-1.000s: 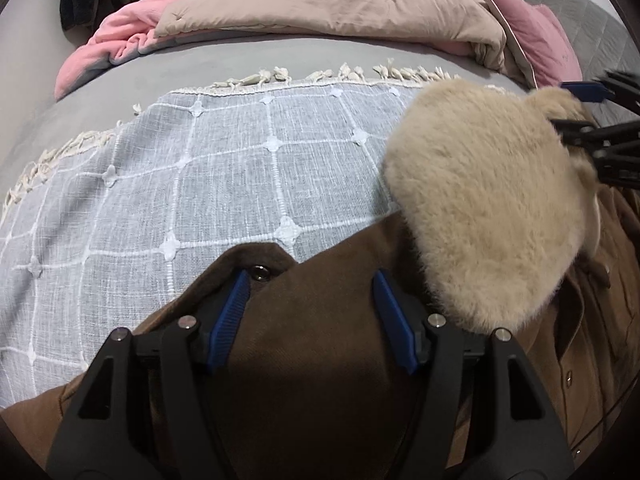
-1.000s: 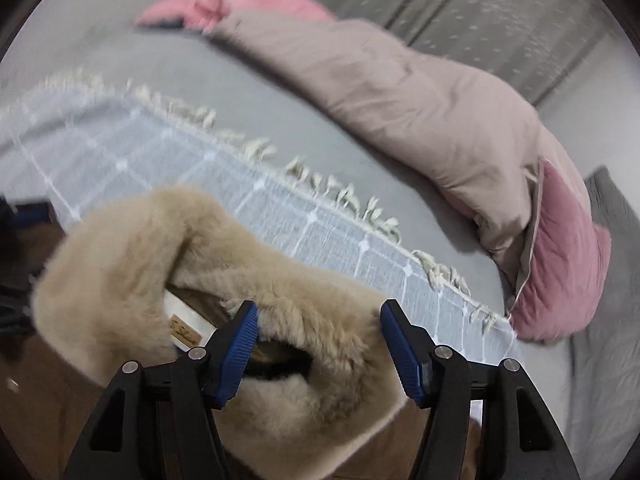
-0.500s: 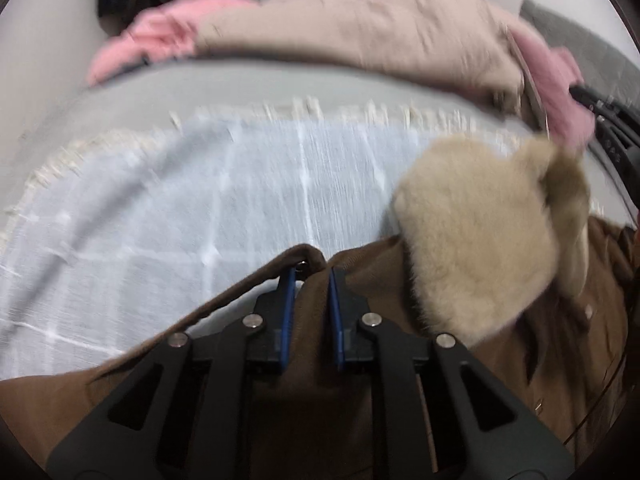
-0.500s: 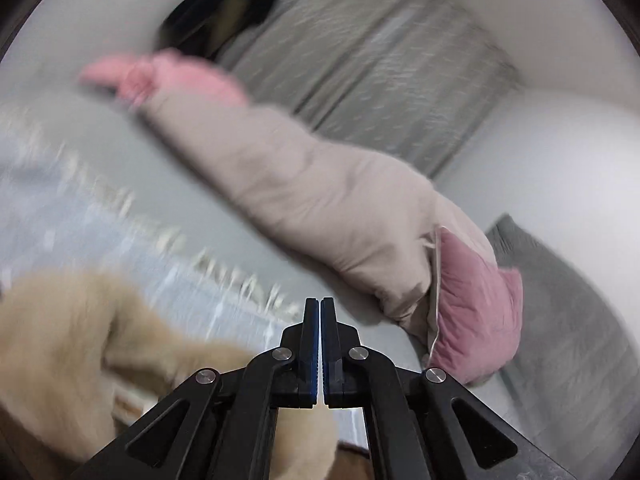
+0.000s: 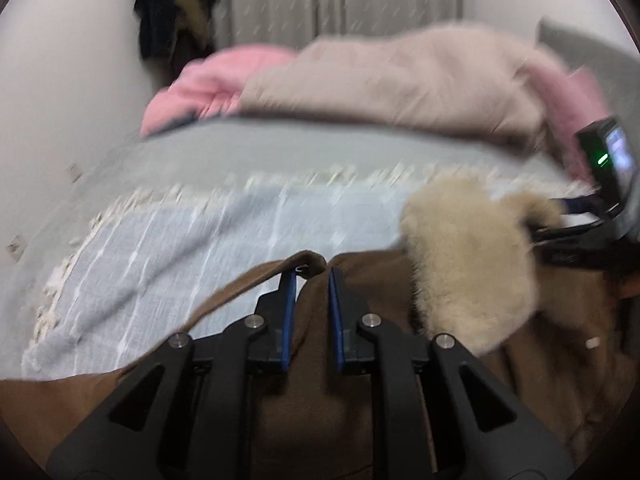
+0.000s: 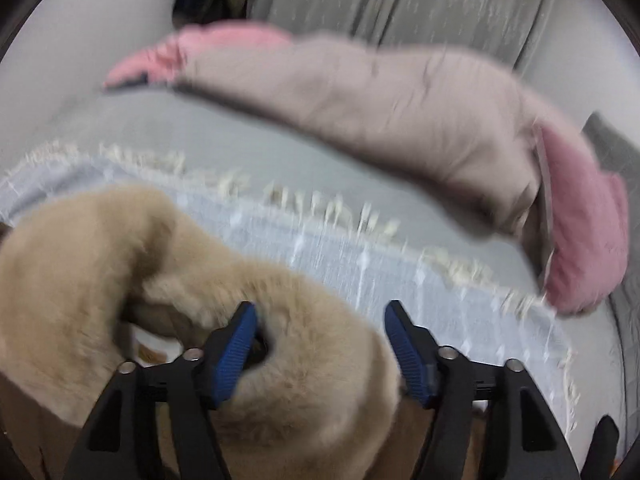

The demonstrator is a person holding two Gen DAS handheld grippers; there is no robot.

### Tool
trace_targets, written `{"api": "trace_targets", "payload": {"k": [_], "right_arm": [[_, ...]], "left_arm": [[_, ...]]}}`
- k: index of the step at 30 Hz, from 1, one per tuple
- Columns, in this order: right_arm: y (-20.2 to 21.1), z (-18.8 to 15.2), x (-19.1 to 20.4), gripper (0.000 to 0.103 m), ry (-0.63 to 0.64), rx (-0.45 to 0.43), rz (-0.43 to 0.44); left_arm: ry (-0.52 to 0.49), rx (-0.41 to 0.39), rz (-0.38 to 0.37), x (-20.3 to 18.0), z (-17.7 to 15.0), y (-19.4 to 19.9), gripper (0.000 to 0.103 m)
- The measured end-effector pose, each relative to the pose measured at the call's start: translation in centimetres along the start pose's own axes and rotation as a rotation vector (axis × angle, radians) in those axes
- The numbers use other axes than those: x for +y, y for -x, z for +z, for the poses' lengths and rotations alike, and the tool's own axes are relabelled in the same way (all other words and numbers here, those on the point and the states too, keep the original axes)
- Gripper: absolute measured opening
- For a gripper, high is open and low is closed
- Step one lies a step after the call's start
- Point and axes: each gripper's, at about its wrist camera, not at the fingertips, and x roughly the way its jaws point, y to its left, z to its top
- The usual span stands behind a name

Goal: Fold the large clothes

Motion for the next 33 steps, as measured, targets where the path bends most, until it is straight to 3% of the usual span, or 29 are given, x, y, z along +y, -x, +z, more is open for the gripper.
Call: {"api": "trace_targets", "payload": {"k": [2, 3, 5, 7, 8, 11, 12, 14, 15, 18, 19, 21, 24, 26, 28, 30, 33], "right_arm": [[-3.2, -0.4, 0.1, 0.071, -0.026, 0.144, -0.003], [-4.1, -0.7, 0.1, 0.070, -0.056, 0.161, -0.001], [-4.4, -1.1, 0.1, 0.039, -0.106, 0.117, -0.002], [-2.7, -1.2, 0.9, 0.023, -0.129, 0.001, -0.057], [-0.6, -1.4, 1.8, 0.021, -0.111, -0.113, -0.110], [2.6, -2.5, 2.3, 0.021, -0.133, -0.350, -0.204], [1.6, -2.4, 1.9, 0.022, -0.145, -0.326, -0.210], [-3.5, -2.1, 0.7, 0.027, -0.165, -0.078, -0.097], [-4.5, -2.3, 0.1, 0.029, -0.193, -0.031, -0.042], [-1.7, -3.3, -1.8, 0.049, -0.289, -0.121, 0.043], [-0.5, -3.9, -2.4, 0.055, -0.294, -0.151, 0.097], [0.8, -5.0, -3.4, 0.055, -0.303, -0.195, 0.156], [1.8, -6.6, -4.1, 0.055, -0.294, -0.177, 0.207], [1.9, -7.4, -4.4, 0.055, -0.300, -0.184, 0.221], [1.1, -7.7, -4.8, 0.055, -0.324, -0.184, 0.241], [-0.6, -7.9, -4.9, 0.055, -0.351, -0.151, 0.227], [-1.2, -8.2, -5.3, 0.056, -0.430, -0.158, 0.270]], "left_arm": [[-0.039, 0.089, 0.068, -0.4, -0.8, -3.1, 0.007], [-0.068, 0.121, 0.144, -0.7, -1.3, -4.4, 0.003], [-0.073, 0.127, 0.239, 0.0, -1.5, -5.2, 0.000], [-0.013, 0.080, 0.237, 1.8, -0.8, -3.7, 0.000], [0.034, 0.059, 0.198, 2.9, -0.4, -2.7, 0.000], [0.113, -0.023, 0.126, 4.5, 0.3, -0.5, 0.001], [0.121, -0.041, 0.114, 4.4, 0.4, -0.4, 0.001], [0.090, -0.028, 0.047, 3.2, 0.0, -0.9, 0.004], [0.070, -0.007, -0.005, 2.5, 0.0, -1.4, 0.010], [0.032, 0.000, -0.138, 0.6, -0.3, -1.3, 0.016], [0.015, -0.006, -0.189, -0.2, -0.4, -1.0, 0.023], [-0.003, -0.022, -0.296, -1.8, -0.7, -0.9, 0.030], [-0.001, 0.006, -0.438, -4.1, -1.6, -2.3, 0.030], [-0.001, 0.011, -0.449, -5.4, -2.2, -3.3, 0.030], [-0.006, 0.014, -0.380, -6.2, -2.4, -4.4, 0.040], [0.021, 0.037, -0.386, -5.8, -2.3, -4.6, 0.043], [0.132, 0.036, -0.376, -4.0, -0.9, -3.7, 0.061]]}}
